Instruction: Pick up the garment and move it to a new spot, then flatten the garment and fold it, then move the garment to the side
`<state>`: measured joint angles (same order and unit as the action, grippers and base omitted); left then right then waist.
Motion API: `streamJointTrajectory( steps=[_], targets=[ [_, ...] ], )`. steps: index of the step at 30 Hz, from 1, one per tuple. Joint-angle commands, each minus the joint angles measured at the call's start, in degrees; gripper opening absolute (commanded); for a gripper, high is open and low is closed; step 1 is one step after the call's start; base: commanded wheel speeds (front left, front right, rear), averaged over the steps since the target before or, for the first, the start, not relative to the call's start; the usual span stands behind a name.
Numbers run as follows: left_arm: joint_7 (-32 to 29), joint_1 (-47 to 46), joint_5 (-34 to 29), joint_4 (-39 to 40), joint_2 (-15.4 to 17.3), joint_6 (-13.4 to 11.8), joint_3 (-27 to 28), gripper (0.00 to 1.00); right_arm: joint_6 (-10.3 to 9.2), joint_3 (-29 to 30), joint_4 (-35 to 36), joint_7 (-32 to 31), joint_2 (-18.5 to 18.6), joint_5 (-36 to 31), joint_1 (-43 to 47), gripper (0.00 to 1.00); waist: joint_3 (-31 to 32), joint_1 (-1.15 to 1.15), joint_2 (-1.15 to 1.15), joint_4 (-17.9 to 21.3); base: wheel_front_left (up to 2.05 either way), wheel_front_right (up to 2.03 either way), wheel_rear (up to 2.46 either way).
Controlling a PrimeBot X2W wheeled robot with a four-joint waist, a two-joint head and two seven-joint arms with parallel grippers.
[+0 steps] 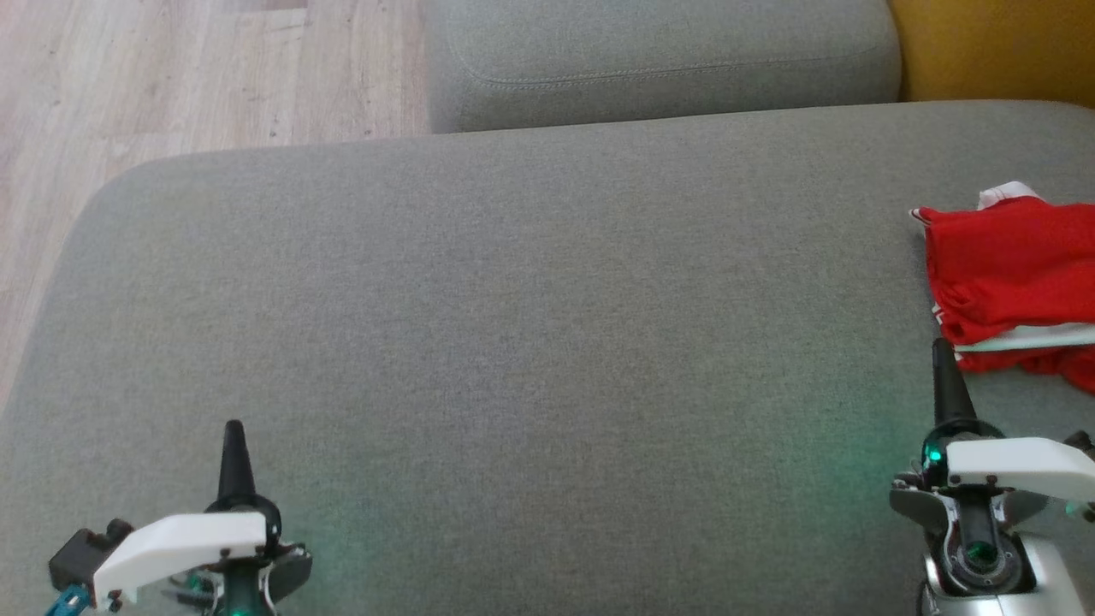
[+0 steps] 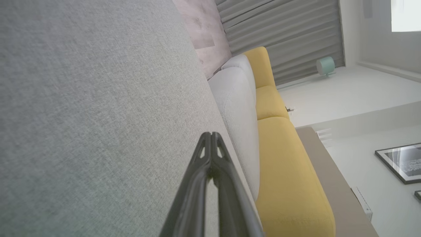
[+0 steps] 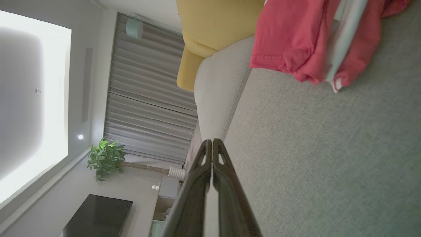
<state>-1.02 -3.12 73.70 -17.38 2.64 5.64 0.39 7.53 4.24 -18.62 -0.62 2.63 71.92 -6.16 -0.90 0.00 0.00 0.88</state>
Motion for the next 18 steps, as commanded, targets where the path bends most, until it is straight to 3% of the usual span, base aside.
streamJointTrajectory(
  steps=[1, 18],
  targets=[
    [-0.4, -2.8, 1.4, 2.3, 0.2, 0.6, 2.3, 0.0, -0.03, -0.6, 2.4, -0.6, 0.5, 1.8, -1.0, 0.0, 0.0, 0.0, 0.0, 0.0, 0.0, 0.0, 0.0],
    [-3.5, -3.0, 11.7, 2.9, 0.2, 1.4, 4.6, 0.0, -0.04, 1.0, 3.7, -3.7, 0.5, 13.1, -0.4, 0.0, 0.4, 0.0, 0.0, -0.5, 0.0, 0.0, 0.0]
  ],
)
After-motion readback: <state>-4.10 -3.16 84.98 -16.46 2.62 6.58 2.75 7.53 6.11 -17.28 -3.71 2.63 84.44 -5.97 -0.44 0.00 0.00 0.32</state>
